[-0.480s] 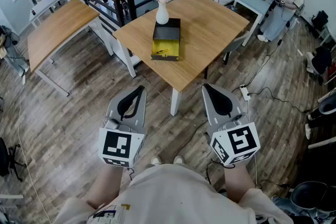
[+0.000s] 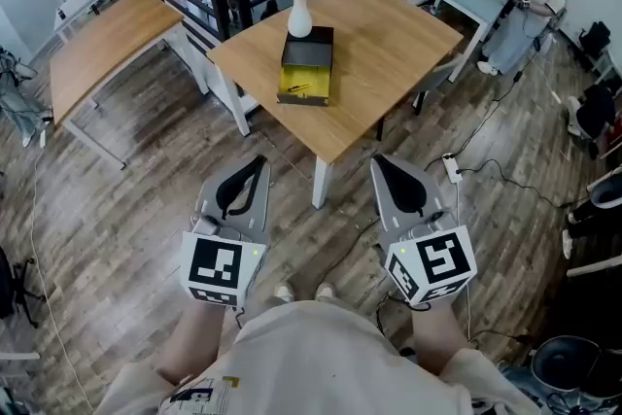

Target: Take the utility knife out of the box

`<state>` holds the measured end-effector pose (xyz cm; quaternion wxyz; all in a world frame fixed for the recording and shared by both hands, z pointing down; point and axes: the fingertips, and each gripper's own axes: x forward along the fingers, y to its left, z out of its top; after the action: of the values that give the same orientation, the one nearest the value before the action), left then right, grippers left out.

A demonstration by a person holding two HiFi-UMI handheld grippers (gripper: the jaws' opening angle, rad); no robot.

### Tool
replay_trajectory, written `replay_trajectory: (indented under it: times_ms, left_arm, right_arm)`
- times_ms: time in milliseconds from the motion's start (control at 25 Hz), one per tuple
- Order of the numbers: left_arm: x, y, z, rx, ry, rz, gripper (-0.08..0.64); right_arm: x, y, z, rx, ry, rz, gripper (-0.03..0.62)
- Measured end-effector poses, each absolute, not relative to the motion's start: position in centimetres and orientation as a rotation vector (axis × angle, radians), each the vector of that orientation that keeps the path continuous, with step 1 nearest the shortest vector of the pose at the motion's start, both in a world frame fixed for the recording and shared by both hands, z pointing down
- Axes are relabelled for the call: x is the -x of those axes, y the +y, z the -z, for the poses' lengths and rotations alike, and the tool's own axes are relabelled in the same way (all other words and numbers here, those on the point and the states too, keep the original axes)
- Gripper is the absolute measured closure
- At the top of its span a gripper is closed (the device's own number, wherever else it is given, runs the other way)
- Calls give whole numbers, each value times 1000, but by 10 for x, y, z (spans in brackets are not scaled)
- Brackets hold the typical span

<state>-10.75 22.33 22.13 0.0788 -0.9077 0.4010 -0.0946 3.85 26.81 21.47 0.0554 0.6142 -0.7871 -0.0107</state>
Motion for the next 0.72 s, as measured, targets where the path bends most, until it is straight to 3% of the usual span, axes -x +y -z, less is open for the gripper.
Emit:
replay_trajectory:
  times_ms: [720]
  left_arm:
    - [68,222,-253,2734,1292,347,558]
  right_arm:
    - [-71,260,-241,-1708,-2459,15,591]
